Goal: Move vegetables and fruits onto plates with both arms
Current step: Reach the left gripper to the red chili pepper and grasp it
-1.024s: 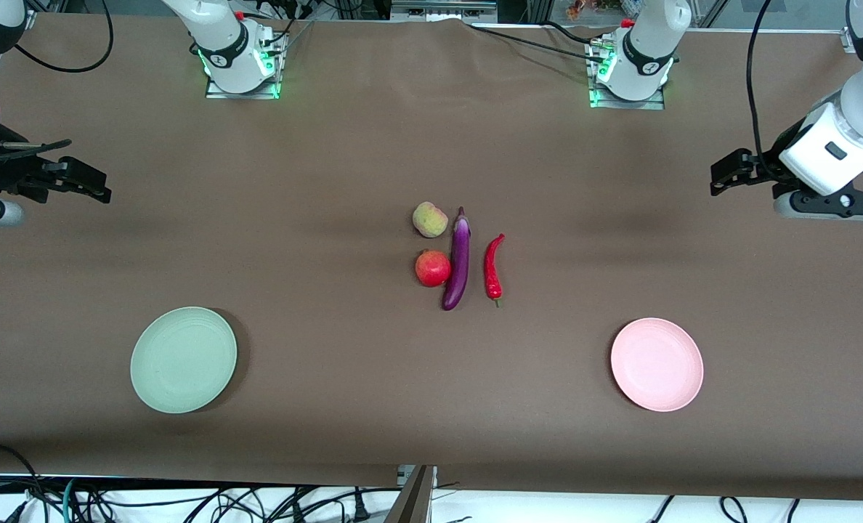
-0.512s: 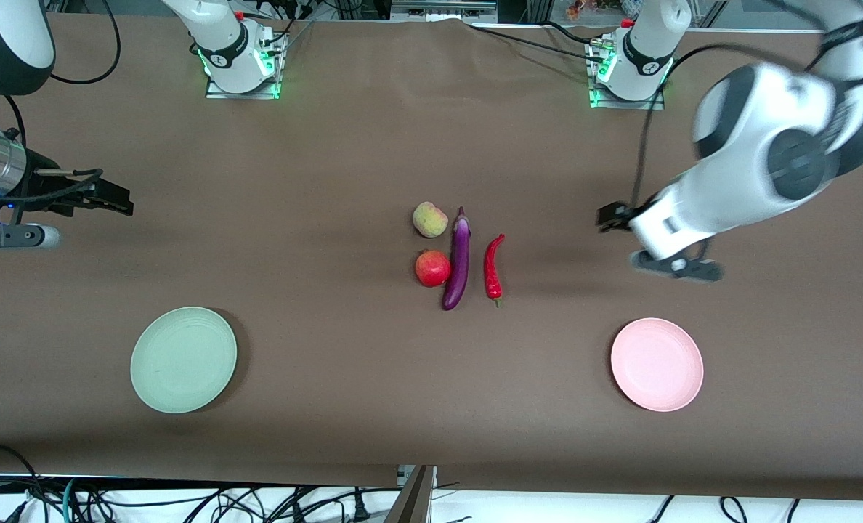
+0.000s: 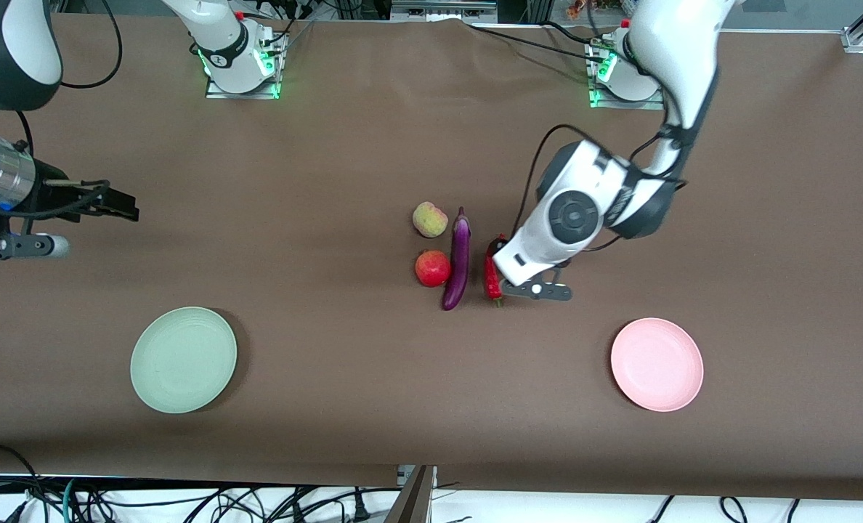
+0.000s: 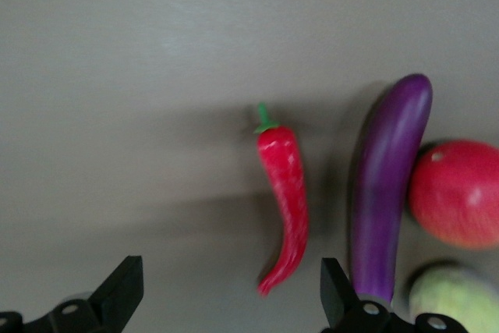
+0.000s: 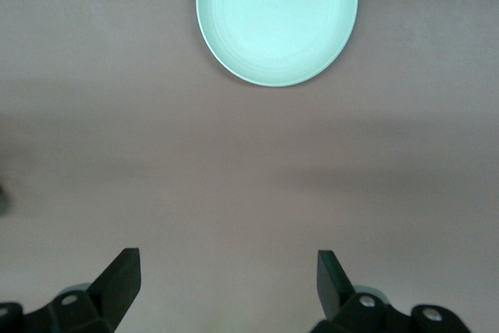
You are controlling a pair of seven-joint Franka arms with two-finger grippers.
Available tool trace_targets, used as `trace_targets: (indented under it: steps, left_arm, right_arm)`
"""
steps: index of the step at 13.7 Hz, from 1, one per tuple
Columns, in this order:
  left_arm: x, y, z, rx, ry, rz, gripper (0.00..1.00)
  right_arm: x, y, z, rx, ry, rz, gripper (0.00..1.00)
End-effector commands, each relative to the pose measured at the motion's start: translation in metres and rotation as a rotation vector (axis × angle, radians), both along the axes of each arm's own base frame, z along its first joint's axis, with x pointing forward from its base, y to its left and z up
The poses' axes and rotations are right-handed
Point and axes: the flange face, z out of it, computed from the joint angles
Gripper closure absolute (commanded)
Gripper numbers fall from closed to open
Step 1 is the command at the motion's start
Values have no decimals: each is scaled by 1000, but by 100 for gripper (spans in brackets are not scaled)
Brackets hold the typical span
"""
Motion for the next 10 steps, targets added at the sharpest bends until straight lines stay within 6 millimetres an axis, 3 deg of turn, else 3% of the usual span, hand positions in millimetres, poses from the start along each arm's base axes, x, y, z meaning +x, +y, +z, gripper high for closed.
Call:
trace_targets:
  steps: [1, 4, 6, 10]
  left_arm:
    - [-1, -19, -33, 10, -40, 26, 0]
    - [-3, -26, -62, -1, -61, 42, 0]
    - [-8, -33, -66, 2, -56, 31, 13]
    - [-14, -34, -82, 16, -36, 21, 67]
  right_arm:
    - [13, 33, -20, 16, -12, -22, 0]
    - [20, 74, -50, 11, 5, -48, 0]
    - [23, 96, -66, 52, 16, -34, 0]
    - [21, 146, -122, 147, 118, -13, 0]
